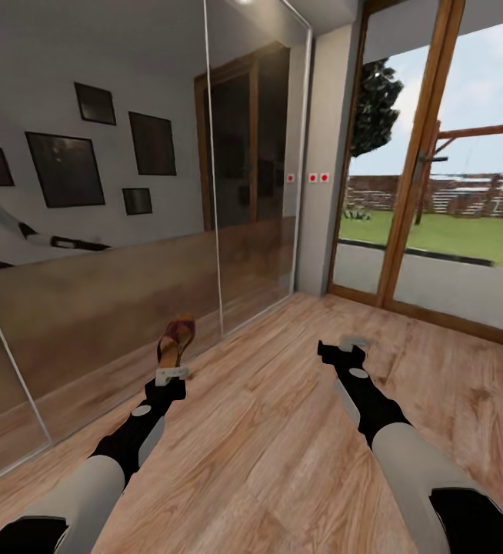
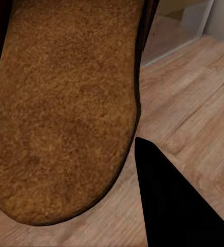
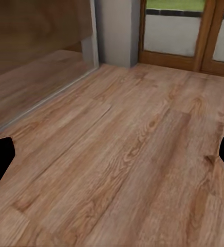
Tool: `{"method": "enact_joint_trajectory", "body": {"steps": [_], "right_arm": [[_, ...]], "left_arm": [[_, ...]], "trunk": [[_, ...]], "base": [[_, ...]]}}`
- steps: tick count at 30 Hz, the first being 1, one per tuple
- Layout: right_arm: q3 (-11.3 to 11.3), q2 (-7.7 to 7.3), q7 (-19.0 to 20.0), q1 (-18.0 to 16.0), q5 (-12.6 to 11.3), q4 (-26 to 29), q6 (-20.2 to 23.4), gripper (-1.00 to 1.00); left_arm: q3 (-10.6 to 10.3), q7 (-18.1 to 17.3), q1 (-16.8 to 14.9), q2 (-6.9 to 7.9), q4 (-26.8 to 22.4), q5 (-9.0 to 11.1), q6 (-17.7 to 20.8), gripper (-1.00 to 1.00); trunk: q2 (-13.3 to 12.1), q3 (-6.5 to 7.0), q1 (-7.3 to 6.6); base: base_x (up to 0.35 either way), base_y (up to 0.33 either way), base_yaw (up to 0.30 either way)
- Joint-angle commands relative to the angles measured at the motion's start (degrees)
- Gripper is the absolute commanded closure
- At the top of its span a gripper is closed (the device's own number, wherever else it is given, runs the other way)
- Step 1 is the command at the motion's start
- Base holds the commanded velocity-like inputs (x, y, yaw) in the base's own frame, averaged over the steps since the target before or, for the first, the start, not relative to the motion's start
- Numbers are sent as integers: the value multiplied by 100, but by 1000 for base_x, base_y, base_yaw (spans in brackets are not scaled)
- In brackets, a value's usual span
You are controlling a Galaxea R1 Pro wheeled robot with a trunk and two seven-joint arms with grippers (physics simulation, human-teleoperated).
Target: Pick up the two gym shoes and the two sandals from the corridor floor and place them onto the hallstand (shoe rack) in the corridor, making sure they are on the rack and not on the floor. Arrange them so the two gym shoes are next to each other and the two sandals are next to each other.
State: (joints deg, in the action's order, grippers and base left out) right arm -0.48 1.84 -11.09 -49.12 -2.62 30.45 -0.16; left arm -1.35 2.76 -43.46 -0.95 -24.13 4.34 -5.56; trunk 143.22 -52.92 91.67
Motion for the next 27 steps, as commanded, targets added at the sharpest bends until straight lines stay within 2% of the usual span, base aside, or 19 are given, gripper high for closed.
{"method": "enact_joint_trajectory", "body": {"steps": [1, 6, 8, 10, 11, 16, 20, 27], "right_arm": [[-4, 1, -12, -1, -28, 5, -2, -100], [-4, 0, -13, -1, -28, 5, -2, -100], [-4, 1, -10, -1, -28, 5, -2, -100], [-4, 1, -10, -1, -28, 5, -2, -100], [-4, 1, -8, -1, -28, 5, -2, -100], [-4, -2, -4, -1, -28, 5, -2, -100], [-3, 0, 4, -1, -28, 5, -2, -100], [-4, 1, 16, -1, -36, 3, -2, -100]], "left_arm": [[-15, 17, -5, -1, 5, 23, -17, 100], [-13, 11, -1, -1, 5, 17, -91, 100], [-10, 8, 13, -1, 8, 17, -259, 100], [-3, 7, 102, 5, 7, 20, -607, 100], [0, 6, 336, 12, 4, 22, -1260, 100], [2, 12, 646, 16, 4, 29, -2236, 100], [7, 21, 705, 16, 5, 39, -2428, 100], [7, 36, 716, 16, 3, 41, -2464, 100]], "trunk": [[2, -6, 0], [2, -6, 0], [2, -6, 0], [2, -6, 0], [2, -6, 0], [2, -6, 0], [2, -6, 0], [2, -6, 0]], "base": [[143, -57, 291], [77, -26, 291], [29, -10, 291], [13, -4, 291], [5, -2, 291], [2, -1, 288], [0, 0, 132], [53, -26, 18]]}}
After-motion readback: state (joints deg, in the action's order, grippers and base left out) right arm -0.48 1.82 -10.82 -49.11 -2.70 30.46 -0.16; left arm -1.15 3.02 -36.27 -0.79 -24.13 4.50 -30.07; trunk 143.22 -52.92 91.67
